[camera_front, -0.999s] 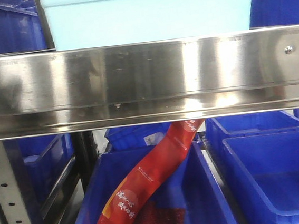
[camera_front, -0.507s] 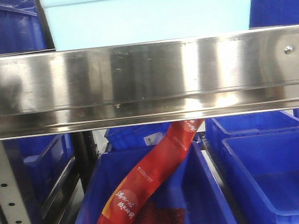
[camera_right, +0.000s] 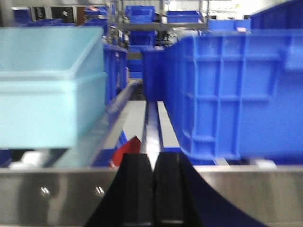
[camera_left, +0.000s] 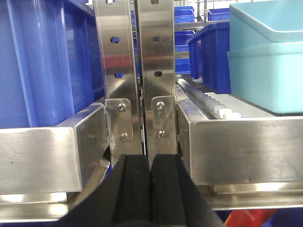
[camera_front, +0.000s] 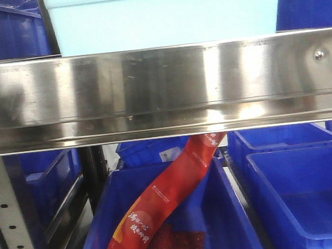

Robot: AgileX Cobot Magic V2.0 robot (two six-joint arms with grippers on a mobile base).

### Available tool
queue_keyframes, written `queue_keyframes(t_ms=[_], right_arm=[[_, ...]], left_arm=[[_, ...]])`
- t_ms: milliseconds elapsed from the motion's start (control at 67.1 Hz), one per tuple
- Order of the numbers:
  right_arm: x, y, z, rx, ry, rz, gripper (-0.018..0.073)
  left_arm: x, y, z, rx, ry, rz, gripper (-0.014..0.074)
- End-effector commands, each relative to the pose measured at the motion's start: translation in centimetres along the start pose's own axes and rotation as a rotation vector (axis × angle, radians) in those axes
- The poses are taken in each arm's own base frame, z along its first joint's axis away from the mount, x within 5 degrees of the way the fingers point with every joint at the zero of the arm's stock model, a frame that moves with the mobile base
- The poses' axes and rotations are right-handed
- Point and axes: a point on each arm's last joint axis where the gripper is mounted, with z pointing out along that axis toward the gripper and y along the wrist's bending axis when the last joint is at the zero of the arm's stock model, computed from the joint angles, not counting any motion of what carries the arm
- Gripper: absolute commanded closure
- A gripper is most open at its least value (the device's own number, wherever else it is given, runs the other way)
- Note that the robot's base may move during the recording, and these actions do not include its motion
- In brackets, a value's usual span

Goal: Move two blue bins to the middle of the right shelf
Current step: 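Open both grippers and pull them back from the bin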

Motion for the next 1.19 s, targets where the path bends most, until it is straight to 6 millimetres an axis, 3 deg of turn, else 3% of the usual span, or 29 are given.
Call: queue_keyframes(t_ms=[0,119,298,1178], right_arm=[[1.2,-0.2,-0.5,0.019,-0.045,-0.004,0.0721],[3.3,-0.3,-1.0,0.022,-0.068,-0.005,0.0721],[3.9,-0.3,-1.1,0.021,-0.022,-0.004,0.0721],[3.8,-0.3,-1.1,0.021,-0.027,-0.004,0.0721]], left_arm=[[-0.2,0.0,-0.1,-0.007,-0.026,-0.007,0.0707],[-0.2,0.0,-0.1,-0.007,-0.026,-0.007,0.0707],[-0.2,0.0,-0.1,-0.007,-0.026,-0.007,0.0707],[-0.2,0.0,-0.1,-0.007,-0.026,-0.007,0.0707]])
